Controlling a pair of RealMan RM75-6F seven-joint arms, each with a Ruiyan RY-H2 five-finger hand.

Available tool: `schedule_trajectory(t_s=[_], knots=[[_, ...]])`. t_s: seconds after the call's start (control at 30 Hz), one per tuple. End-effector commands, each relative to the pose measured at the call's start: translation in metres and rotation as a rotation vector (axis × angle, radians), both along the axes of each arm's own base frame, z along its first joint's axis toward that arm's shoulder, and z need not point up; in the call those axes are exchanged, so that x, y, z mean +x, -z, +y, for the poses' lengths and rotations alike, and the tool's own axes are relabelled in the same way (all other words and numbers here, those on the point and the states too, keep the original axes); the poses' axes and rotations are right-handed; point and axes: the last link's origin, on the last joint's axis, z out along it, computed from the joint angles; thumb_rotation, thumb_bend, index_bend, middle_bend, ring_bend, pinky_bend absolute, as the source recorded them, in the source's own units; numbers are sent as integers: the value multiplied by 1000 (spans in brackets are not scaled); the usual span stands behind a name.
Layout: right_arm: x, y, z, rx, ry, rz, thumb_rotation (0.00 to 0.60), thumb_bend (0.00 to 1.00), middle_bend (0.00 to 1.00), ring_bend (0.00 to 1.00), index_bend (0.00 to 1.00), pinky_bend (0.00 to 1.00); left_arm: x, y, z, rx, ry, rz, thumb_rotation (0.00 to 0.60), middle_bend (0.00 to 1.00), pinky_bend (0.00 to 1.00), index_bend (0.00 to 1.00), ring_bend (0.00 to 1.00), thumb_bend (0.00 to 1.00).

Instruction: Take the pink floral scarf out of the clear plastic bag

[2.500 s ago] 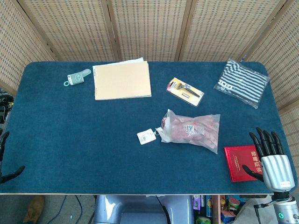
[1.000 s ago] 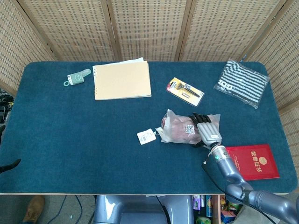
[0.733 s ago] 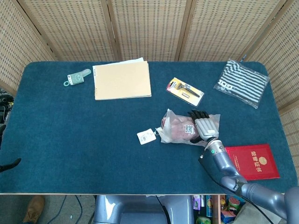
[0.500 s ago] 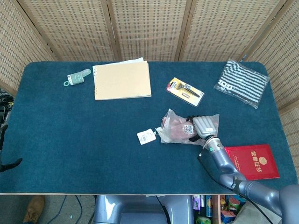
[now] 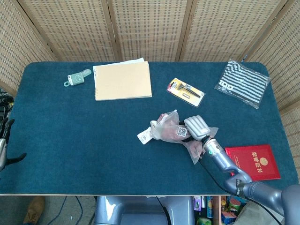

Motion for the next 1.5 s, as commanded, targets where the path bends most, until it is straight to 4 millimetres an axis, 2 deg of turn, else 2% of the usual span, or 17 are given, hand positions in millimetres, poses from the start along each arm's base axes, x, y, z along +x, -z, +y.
schedule_trajectory(t_s=[0.03, 0.2, 0.37, 0.53, 0.73, 0.93, 1.2, 1.5], knots=[[20, -10, 4, -24, -150, -53, 600, 745, 700, 677, 697, 842, 21, -6, 31, -45, 74, -37, 600, 0, 0, 0, 0, 159], [46, -11, 8, -32, -276, -101, 600, 745, 700, 677, 697, 842, 61, -2, 79, -153, 196, -122, 600, 0, 0, 0, 0, 159], [72, -2, 9, -18, -338, -117, 600, 745, 700, 677, 697, 842, 102, 27, 114, -300, 311, -205, 600, 0, 0, 44, 0, 159], [91, 7, 11, -11, -360, -120, 600, 744, 700, 678, 697, 842, 138, 63, 133, -423, 362, -322, 600, 0, 0, 134, 0, 159], [101, 15, 8, -6, -327, -115, 600, 744, 700, 678, 697, 842, 170, 95, 134, -518, 404, -399, 600, 0, 0, 250, 0, 159], [105, 19, 7, -4, -307, -98, 600, 745, 699, 677, 697, 842, 184, 98, 131, -512, 446, -417, 600, 0, 0, 344, 0, 159], [108, 21, 7, 3, -292, -88, 600, 744, 700, 677, 697, 842, 192, 96, 131, -495, 469, -407, 600, 0, 0, 350, 0, 160], [118, 26, 13, 18, -299, -100, 600, 744, 700, 678, 697, 842, 207, 116, 131, -539, 465, -434, 600, 0, 0, 352, 0, 159]])
